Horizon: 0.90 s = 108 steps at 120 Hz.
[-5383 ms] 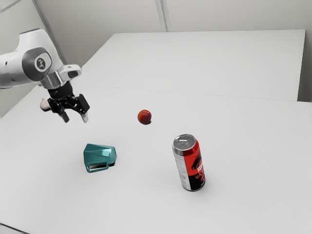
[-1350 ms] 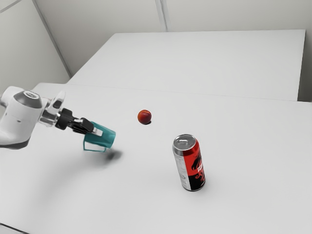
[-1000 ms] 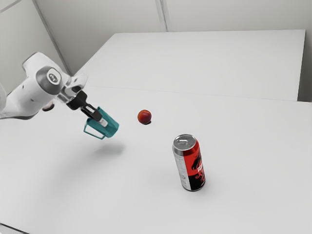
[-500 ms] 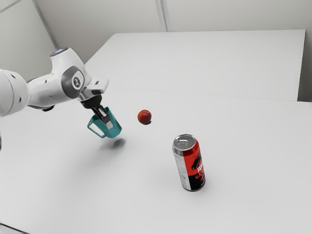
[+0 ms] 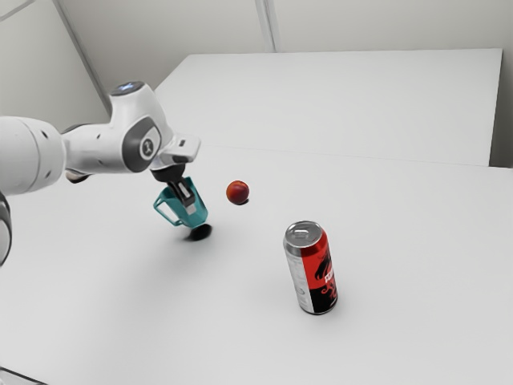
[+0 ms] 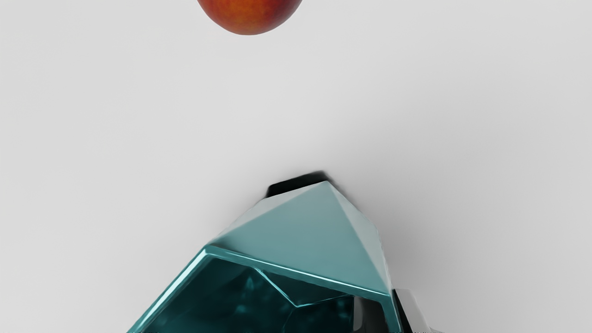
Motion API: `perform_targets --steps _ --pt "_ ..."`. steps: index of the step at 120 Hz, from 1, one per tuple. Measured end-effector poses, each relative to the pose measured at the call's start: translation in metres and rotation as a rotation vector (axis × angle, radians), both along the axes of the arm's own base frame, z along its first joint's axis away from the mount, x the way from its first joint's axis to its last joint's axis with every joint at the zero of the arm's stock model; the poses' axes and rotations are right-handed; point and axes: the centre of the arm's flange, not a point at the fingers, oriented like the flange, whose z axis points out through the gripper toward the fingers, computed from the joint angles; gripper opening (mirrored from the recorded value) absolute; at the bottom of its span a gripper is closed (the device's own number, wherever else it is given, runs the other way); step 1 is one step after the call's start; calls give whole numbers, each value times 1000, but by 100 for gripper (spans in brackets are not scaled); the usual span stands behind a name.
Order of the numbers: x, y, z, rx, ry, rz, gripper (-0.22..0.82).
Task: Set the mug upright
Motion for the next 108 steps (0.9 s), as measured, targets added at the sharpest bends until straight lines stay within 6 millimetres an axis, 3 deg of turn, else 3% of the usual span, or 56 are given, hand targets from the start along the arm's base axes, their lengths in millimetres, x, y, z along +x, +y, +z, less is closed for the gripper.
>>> perform_targets --steps 81,108 --pt "-6 -6 -28 37 -2 77 -17" --pt "-6 -8 -28 30 -3 91 -7"
